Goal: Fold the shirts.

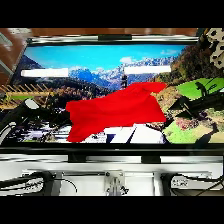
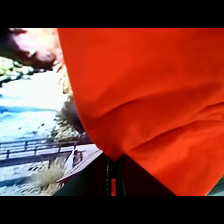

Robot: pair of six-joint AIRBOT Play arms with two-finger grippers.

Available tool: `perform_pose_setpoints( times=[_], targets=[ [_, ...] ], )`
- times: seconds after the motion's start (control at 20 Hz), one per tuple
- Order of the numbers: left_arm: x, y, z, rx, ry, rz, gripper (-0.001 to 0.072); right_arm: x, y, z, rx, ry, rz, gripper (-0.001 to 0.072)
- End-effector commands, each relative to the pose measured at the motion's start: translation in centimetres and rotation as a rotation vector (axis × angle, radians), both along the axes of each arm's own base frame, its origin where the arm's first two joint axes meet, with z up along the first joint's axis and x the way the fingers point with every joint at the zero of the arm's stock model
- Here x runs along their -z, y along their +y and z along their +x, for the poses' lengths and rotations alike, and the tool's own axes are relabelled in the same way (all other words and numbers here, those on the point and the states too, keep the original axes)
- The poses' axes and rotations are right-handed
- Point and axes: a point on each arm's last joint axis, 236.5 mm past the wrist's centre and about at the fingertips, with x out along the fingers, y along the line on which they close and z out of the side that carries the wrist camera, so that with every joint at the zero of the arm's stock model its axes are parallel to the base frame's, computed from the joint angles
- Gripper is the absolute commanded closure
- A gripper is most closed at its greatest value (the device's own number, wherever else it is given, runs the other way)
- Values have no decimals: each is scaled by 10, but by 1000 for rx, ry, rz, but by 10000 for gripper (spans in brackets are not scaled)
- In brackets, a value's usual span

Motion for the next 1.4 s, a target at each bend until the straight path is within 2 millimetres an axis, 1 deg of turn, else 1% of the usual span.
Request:
perform_pose_setpoints(
  times=[0.0, 0.1, 0.2, 0.35, 0.4, 0.5, 0.55, 0.65, 0.8, 0.85, 0.95, 1.05, 1.1, 1.15, 1.2, 1.25, 1.3, 1.35],
  targets=[
    [-2, -4, 1, -1, -2, -22, 672, 29, 14, -2, -5, 26, -18, 46],
    [-9, -7, -5, 56, -3, -35, 672, 36, 27, 8, 4, 17, 14, 47],
    [-19, -10, -4, 106, -30, -43, 672, 43, 31, 16, 30, 16, 42, 47],
    [-36, -9, 4, 116, -91, -36, 672, 58, 25, 7, -1, 58, 19, 48],
    [-41, -8, 7, 116, -111, -32, 672, 57, 19, 0, -55, 56, -1, 48],
    [-48, -8, 14, 122, -147, -25, 672, 50, -1, -4, -74, 74, -43, 49],
    [-51, -8, 16, 125, -156, -25, 672, 48, -8, -1, -41, 76, -46, 49],
    [-55, -8, 20, 127, -170, -25, 672, 52, -13, 6, 13, 69, -47, 49],
    [-60, -8, 23, 132, -181, -26, 672, 72, -1, 7, 5, 115, -24, 49],
    [-62, -8, 24, 133, -186, -26, 672, 78, 8, 9, 0, 124, -6, 50],
    [-70, -9, 25, 139, -204, -25, 672, 85, 24, 20, 5, 108, 20, 50],
    [-78, -9, 26, 142, -229, -22, 672, 93, 34, 27, -15, 89, -13, 61],
    [-83, -9, 27, 148, -247, -19, 672, 95, 39, 30, -24, 78, -24, 147],
    [-87, -8, 27, 147, -260, -17, 672, 94, 43, 33, -34, 65, -30, 499],
    [-92, -8, 28, 150, -277, -12, 672, 85, 49, 38, -44, 49, -14, 624],
    [-100, -4, 31, 158, -305, 10, 672, 68, 56, 45, -86, 1, 14, 635],
    [-114, 4, 39, 173, -354, 55, 672, 45, 59, 55, -127, -72, 25, 635],
    [-136, 10, 50, 182, -420, 97, 672, 14, 54, 69, -159, -158, -4, 635]
  ],
)
